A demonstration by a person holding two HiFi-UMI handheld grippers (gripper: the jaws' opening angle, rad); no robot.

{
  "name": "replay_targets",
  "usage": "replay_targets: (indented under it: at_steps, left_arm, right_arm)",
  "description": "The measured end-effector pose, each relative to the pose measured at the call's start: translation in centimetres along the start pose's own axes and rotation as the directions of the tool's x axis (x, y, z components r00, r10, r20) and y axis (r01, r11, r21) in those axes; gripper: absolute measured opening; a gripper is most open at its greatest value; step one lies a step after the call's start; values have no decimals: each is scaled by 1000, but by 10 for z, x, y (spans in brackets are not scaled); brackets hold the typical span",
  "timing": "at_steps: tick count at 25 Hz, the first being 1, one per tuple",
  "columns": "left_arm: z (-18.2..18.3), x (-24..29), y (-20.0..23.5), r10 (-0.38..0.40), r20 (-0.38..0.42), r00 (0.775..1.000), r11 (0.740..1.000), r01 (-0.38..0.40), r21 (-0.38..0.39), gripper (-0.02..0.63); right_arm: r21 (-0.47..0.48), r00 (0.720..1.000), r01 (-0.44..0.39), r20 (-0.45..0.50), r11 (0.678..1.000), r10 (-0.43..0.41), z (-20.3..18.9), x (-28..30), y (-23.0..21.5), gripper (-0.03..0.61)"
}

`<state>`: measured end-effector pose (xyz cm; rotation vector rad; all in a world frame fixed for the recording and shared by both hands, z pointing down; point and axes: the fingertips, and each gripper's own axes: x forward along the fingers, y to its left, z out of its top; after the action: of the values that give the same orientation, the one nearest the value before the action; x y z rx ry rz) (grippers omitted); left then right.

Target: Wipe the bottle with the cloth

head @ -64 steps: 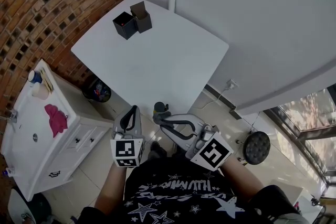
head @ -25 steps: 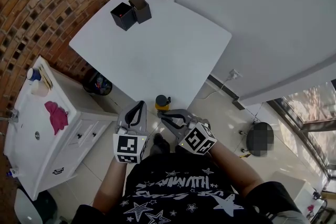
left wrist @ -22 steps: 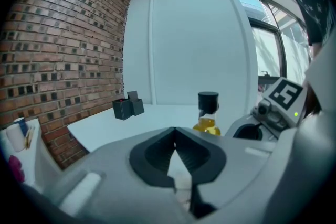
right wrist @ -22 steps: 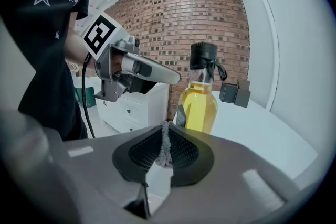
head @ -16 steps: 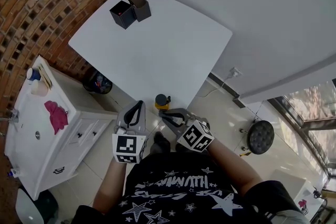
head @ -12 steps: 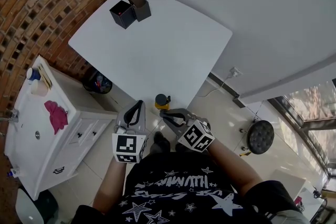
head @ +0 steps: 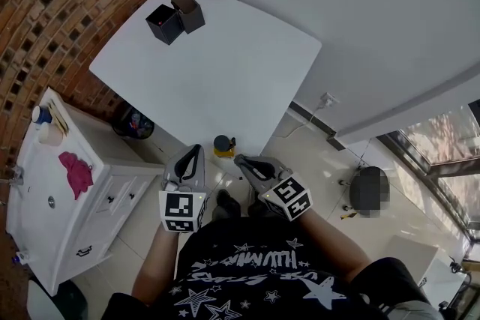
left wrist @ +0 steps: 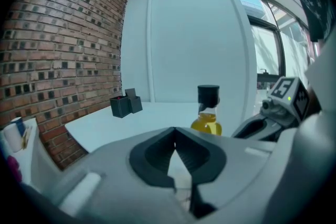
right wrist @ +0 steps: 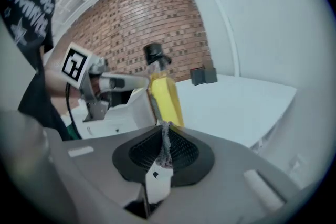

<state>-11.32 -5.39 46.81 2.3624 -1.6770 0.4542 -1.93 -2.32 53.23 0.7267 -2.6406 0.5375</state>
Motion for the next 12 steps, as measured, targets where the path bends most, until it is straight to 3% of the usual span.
replay_targets:
  at_steps: [3, 7, 9, 12]
  left_arm:
    - [-4, 2, -3, -6, -8, 1000, 1000, 6, 1, 5]
    - [-9, 4, -7, -8, -20, 1000, 1000, 8, -3, 5]
    - [-11, 5, -6, -2, -22, 1000, 1000, 2, 4, 5]
    - [-13, 7, -6, -2, -23, 1000, 1000, 2, 8, 5]
  right_arm:
    - [283, 986, 79, 117, 956, -116, 27, -14, -24, 37]
    - [570, 955, 34, 225, 821, -195, 62, -24, -35, 37]
    - [660, 945, 2, 246, 751, -218, 69, -25, -34, 37]
    - [716, 937, 4, 242, 698, -253, 69, -23, -34, 37]
